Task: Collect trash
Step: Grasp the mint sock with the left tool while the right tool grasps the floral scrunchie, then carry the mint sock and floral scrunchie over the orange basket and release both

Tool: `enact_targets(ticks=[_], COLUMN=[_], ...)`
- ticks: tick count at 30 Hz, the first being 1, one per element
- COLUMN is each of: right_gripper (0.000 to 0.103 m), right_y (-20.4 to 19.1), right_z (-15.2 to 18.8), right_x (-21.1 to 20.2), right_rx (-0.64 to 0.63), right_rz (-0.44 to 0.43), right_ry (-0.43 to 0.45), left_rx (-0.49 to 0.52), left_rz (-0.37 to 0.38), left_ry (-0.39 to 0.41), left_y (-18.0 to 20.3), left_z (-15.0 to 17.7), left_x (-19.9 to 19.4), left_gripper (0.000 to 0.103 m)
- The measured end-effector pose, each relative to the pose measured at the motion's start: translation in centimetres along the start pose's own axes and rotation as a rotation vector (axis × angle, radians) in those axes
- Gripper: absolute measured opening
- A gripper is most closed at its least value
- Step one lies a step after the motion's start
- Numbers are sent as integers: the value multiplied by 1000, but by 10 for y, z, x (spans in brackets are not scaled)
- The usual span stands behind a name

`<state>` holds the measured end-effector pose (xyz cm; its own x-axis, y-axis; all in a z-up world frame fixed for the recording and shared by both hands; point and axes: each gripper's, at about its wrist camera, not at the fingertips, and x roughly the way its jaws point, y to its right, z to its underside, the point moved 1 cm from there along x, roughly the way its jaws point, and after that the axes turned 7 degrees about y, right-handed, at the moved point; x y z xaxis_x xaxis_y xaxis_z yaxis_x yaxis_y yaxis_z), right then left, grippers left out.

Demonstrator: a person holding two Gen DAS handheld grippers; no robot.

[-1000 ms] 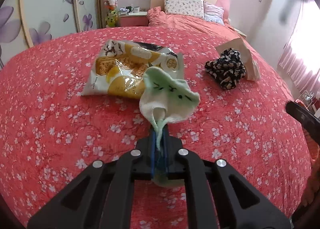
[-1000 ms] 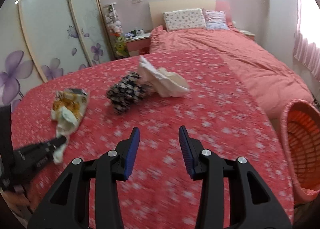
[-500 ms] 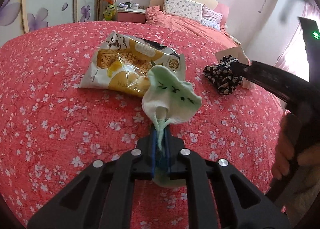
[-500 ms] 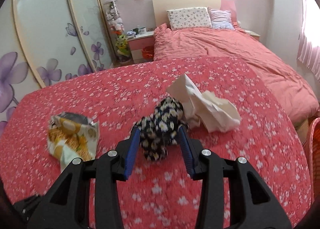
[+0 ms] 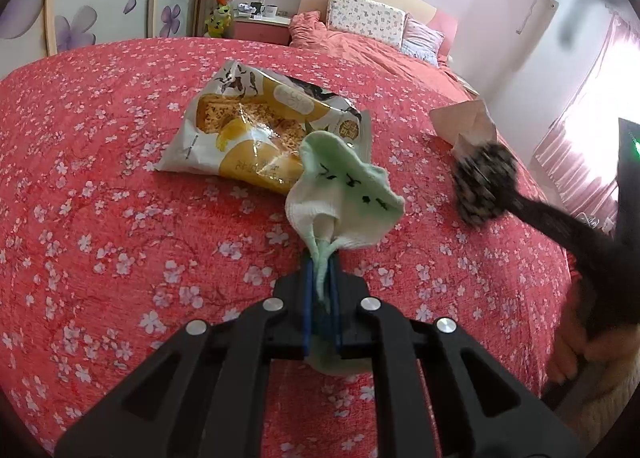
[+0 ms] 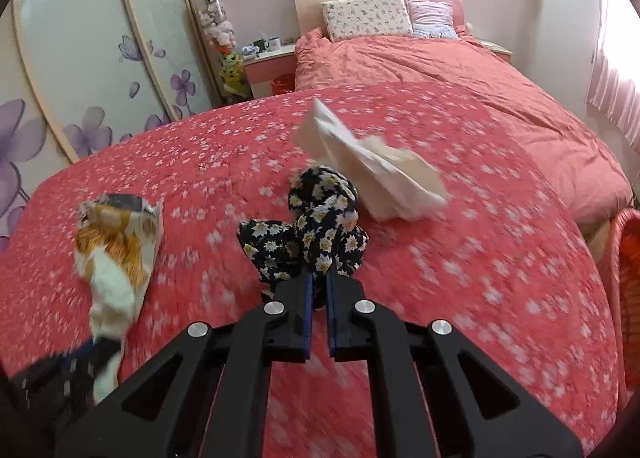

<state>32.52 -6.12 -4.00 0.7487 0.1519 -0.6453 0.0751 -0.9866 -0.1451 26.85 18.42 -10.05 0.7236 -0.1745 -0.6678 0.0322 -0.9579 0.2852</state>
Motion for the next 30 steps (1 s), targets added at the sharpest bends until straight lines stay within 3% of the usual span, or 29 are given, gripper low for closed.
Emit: enact_targets(ticks=[9,16,19,30], right_gripper=[5,5,5,5], right_y=[62,80,89,111], right_z=[24,29,32,23], right_x=[-51,-63,-68,-112], right_rx=[12,24,31,51], right_rz=[117,110,105,104], right_ry=[27,28,27,126], left_rx=[-30,14,16,138], left_rz=[39,7,15,25], left_ry=[2,0,4,114], left_y=[-10,2,7,61], left_z=[0,-4,-5,-16], left_x=[-2,-1,-3,-48], left_gripper=[11,13,7,6])
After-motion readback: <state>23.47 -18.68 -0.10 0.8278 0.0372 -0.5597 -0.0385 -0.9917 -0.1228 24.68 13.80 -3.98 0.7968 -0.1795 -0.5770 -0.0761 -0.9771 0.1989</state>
